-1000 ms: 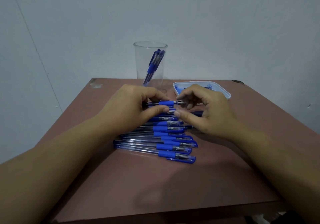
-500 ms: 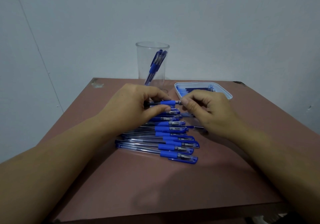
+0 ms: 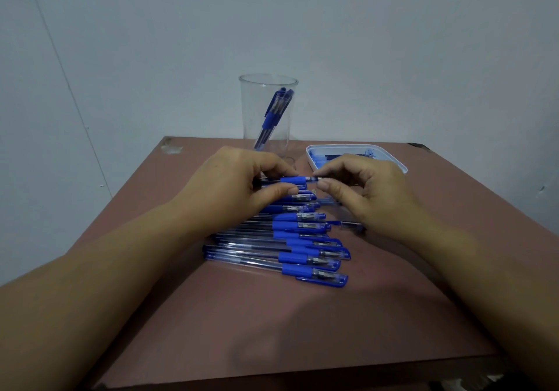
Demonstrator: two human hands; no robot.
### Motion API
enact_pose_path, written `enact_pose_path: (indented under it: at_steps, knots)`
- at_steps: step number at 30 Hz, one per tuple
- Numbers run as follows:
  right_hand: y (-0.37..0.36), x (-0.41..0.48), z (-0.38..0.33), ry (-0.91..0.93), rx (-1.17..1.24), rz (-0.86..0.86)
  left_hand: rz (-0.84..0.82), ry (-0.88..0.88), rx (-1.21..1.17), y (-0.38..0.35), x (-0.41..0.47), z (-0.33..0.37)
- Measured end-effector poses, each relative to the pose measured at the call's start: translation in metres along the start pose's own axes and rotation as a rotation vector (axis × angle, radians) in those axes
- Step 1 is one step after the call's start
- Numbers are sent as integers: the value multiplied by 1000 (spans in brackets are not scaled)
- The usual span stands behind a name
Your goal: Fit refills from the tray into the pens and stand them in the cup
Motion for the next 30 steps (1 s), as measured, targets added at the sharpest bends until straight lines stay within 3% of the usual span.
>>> enact_pose_path:
  at_steps: [5,11,17,21,26,30]
  knots:
    - [16,4,9,10,-182,109,20,27,-25,2,0,-2]
    - [3,3,32,-154,-538,-224,3,33,-17,2,-1,-3]
    - [-7,-1,35,-204,-545,-375,-3,37,-21,2,-1,-2]
    - [2,2,36,-185,-460,-275,-10,35,-29,1,-1,-2]
    - [20,5,12,34,-308,69,-17,31,-26,-2,-1,-5]
    - [2,0,-1,129,-237,27,-12,-10,-66,-4,-1,1]
Point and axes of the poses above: each hand's wrist, its own x-axis towards the middle knuckle, its own y-axis out of the back of the hand, z = x × y, the point moved 7 cm from there along x, towards the middle knuckle, and after that the axes turned 13 degrees about -y, right-handed, at the moved point
